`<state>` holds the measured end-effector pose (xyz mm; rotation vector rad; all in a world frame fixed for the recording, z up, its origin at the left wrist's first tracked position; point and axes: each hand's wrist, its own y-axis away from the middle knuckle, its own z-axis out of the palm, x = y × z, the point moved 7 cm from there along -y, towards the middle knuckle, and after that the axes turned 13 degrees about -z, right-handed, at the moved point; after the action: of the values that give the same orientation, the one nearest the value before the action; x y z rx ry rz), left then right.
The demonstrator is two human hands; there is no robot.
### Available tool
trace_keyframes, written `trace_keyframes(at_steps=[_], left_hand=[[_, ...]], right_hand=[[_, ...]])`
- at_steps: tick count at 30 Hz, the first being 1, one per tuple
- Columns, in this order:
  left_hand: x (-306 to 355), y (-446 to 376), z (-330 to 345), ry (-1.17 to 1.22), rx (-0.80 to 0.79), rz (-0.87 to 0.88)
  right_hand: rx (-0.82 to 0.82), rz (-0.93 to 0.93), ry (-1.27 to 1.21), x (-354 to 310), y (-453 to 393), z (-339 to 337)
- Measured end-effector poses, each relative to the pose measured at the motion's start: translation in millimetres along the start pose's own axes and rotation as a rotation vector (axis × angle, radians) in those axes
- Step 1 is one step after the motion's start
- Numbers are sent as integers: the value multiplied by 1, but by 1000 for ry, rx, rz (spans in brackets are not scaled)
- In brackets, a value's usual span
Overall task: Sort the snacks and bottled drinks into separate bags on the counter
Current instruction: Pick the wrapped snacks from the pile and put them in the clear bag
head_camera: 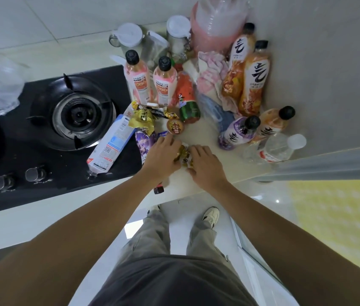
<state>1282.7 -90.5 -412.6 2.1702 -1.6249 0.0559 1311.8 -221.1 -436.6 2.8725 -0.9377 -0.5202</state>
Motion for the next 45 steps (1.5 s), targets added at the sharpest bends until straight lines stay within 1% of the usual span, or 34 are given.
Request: trace_keyframes(at_steps=[2,4,6,9,12,14,16,20,24,28,32,35,39,42,45], left_hand=[[-1,3,-3,35,19,5],[0,8,-8,50,40,14],[0,15,-16,69,81,16],[-7,29,-32,116,141,-37],[-20,51,-53,166,239,-120],[-35,74,-66,218,310,-211],[-54,104,-76,256,377,-302],[-99,175,-92,260,489,-514],[-147,249,-107,246,572,-696],[-202,323,-111,286,650,-850],[-266,393,-98,333,694,-984],[-316,441,-84,354,685,-1035],[-386,498,-78,382,664,-1076],[-435,524,-85,384,648,-1059],[-476,533,-91,432,618,-1054]], right_hand=[[18,26,46,1,1,-1],[40,85,38,6,6,0],[87,127,1,12,14,-2],[182,158,-95,14,22,-17],[254,98,-193,0,19,-42],[307,6,-235,-18,12,-59],[316,-94,-248,-44,1,-73],[310,-298,-256,-112,-20,-90],[222,-457,-240,-201,-34,-90],[158,-620,-217,-297,-44,-74],[114,-716,-171,-389,-54,-45],[45,-754,-183,-456,-63,-16],[-49,-716,-213,-538,-76,17],[-86,-714,-224,-589,-87,36],[-115,-713,-239,-624,-107,53]])
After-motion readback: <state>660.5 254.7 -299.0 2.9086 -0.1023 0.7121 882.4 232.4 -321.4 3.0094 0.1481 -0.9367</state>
